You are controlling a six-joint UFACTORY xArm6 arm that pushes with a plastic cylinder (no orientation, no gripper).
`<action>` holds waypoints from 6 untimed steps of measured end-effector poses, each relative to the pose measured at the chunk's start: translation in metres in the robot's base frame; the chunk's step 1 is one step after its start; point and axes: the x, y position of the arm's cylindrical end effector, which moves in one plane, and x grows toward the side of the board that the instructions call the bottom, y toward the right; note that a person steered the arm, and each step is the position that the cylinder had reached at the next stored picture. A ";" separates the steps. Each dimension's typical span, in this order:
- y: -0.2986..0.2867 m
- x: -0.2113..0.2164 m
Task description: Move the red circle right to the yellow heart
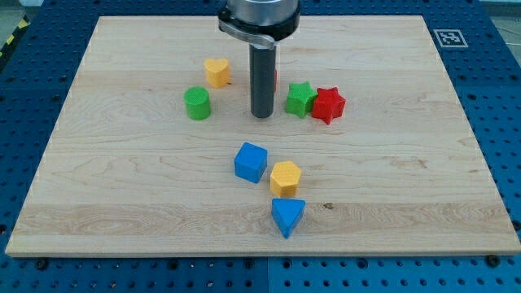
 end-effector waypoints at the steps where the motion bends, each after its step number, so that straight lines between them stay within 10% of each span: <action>1: -0.002 -0.012; 6: 0.016 -0.020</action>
